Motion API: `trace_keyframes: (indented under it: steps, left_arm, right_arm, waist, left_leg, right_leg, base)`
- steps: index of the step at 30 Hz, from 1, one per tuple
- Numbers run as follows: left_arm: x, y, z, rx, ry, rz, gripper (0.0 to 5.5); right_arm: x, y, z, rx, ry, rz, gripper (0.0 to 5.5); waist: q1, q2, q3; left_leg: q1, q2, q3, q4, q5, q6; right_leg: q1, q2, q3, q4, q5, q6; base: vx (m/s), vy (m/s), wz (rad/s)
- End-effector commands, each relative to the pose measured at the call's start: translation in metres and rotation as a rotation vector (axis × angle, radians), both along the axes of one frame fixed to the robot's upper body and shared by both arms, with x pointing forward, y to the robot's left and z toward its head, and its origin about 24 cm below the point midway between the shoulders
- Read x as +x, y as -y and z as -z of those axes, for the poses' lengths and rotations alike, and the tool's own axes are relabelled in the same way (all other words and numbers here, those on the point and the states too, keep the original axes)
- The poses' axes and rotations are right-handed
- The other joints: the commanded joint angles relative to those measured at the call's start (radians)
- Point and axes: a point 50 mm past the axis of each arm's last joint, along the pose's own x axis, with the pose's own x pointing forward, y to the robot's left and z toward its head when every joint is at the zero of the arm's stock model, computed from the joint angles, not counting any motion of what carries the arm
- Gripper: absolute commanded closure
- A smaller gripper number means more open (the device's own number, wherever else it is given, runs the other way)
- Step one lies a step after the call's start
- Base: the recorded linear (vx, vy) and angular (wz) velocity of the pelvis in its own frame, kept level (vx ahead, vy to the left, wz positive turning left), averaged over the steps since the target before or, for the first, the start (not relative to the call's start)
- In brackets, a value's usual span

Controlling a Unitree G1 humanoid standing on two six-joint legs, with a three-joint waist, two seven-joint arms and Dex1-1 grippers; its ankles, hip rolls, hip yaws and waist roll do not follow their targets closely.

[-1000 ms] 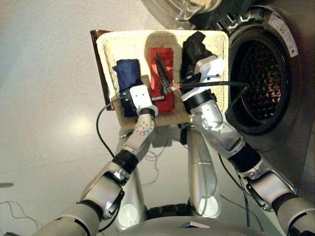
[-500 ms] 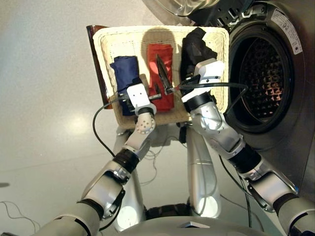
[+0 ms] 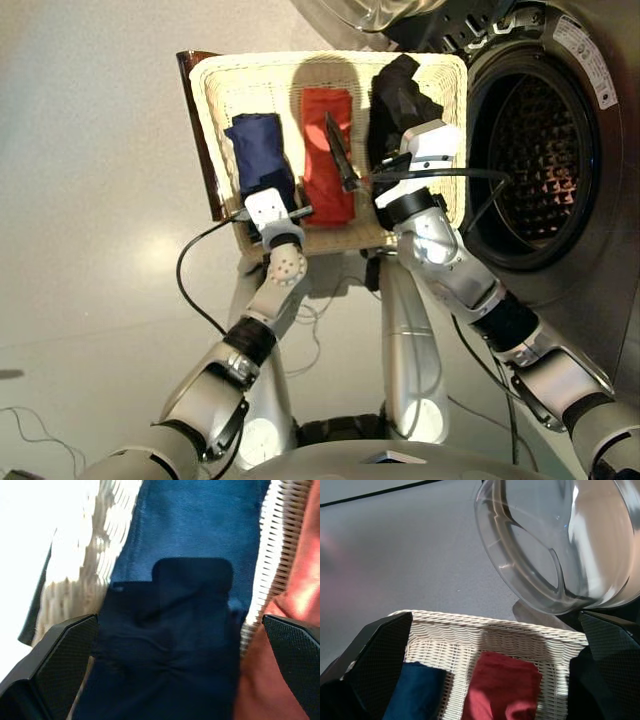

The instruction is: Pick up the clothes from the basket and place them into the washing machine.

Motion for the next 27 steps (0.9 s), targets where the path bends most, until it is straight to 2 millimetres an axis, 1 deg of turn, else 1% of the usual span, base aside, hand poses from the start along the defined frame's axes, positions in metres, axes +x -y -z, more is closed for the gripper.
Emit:
trace_keyframes:
  steps: [1,3,6,10,13,17,19,22,25,26,27]
  left_arm:
    - [-0.002,0.011,-0.009,0.021,0.058,0.041,0.00]
    - [0.000,0.012,-0.001,0.031,0.010,0.049,0.00]
    - [0.006,0.012,0.004,0.033,-0.031,0.058,0.00]
    - [0.014,0.014,0.006,-0.005,-0.065,0.057,0.00]
    - [0.021,0.018,0.008,0.022,-0.100,0.107,0.00]
    - [0.029,0.015,0.012,0.049,-0.145,0.112,0.00]
    - [0.032,0.013,0.013,0.066,-0.161,0.109,0.00]
    - [0.035,0.008,0.016,0.085,-0.187,0.100,0.00]
    - [0.038,0.006,0.016,0.079,-0.205,0.084,0.00]
    - [0.039,0.005,0.016,0.083,-0.207,0.081,1.12]
    - [0.040,0.004,0.015,0.086,-0.209,0.081,3.24]
  right_arm:
    - [-0.014,0.005,-0.025,0.056,0.121,-0.026,0.00]
    - [-0.015,0.004,-0.025,0.062,0.119,-0.035,0.00]
    - [-0.014,0.002,-0.025,0.067,0.110,-0.044,0.00]
    - [-0.015,-0.003,-0.024,0.063,0.104,-0.071,0.00]
    - [-0.017,-0.008,-0.025,0.080,0.090,-0.113,0.00]
    - [-0.020,-0.012,-0.026,0.091,0.087,-0.156,0.00]
    - [-0.021,-0.014,-0.026,0.092,0.085,-0.178,0.00]
    - [-0.024,-0.017,-0.026,0.097,0.083,-0.209,0.00]
    - [-0.025,-0.019,-0.025,0.099,0.080,-0.230,0.00]
    - [-0.026,-0.020,-0.025,0.102,0.079,-0.239,0.00]
    - [-0.027,-0.020,-0.025,0.102,0.080,-0.246,0.00]
  waist:
    - [0.011,0.017,-0.012]
    - [0.009,0.013,-0.012]
    - [0.005,0.008,-0.012]
    - [-0.001,-0.002,-0.012]
    - [-0.007,-0.013,-0.012]
    - [-0.016,-0.023,-0.012]
    - [-0.018,-0.028,-0.012]
    - [-0.023,-0.034,-0.012]
    - [-0.028,-0.039,-0.012]
    - [-0.029,-0.040,-0.012]
    - [-0.031,-0.042,-0.012]
  left_leg:
    - [0.008,0.015,-0.014,0.139,-0.142,-0.046]
    - [0.001,0.016,-0.014,0.146,-0.143,-0.046]
    - [-0.005,0.018,-0.014,0.152,-0.144,-0.048]
    - [-0.013,0.024,-0.014,0.164,-0.146,-0.052]
    - [-0.026,0.033,-0.019,0.190,-0.153,-0.056]
    - [-0.043,0.039,-0.033,0.226,-0.163,-0.061]
    - [-0.050,0.041,-0.037,0.242,-0.170,-0.063]
    - [-0.058,0.046,-0.040,0.265,-0.177,-0.065]
    - [-0.059,0.046,-0.041,0.268,-0.178,-0.065]
    - [-0.057,0.046,-0.040,0.267,-0.177,-0.066]
    - [-0.055,0.046,-0.040,0.265,-0.176,-0.066]
  right_leg:
    - [-0.043,0.014,0.061,-0.021,0.032,0.030]
    - [-0.049,0.013,0.060,-0.015,0.031,0.030]
    - [-0.054,0.013,0.060,-0.008,0.030,0.031]
    - [-0.061,0.013,0.058,-0.004,0.030,0.032]
    - [-0.070,0.018,0.059,0.017,0.021,0.035]
    - [-0.087,0.022,0.060,0.055,0.002,0.034]
    - [-0.093,0.022,0.059,0.075,-0.008,0.033]
    - [-0.099,0.020,0.055,0.096,-0.017,0.031]
    - [-0.100,0.020,0.055,0.101,-0.017,0.031]
    - [-0.100,0.021,0.054,0.100,-0.017,0.031]
    - [-0.097,0.022,0.055,0.096,-0.015,0.031]
  base:
    - [0.000,0.000,0.000]
    - [0.000,0.000,0.000]
    - [0.000,0.000,0.000]
    - [0.000,0.000,0.000]
    - [0.000,0.000,0.000]
    - [0.000,0.000,0.000]
    - [0.000,0.000,0.000]
    - [0.000,0.000,0.000]
    - [0.000,0.000,0.000]
    - [0.000,0.000,0.000]
    - [0.000,0.000,0.000]
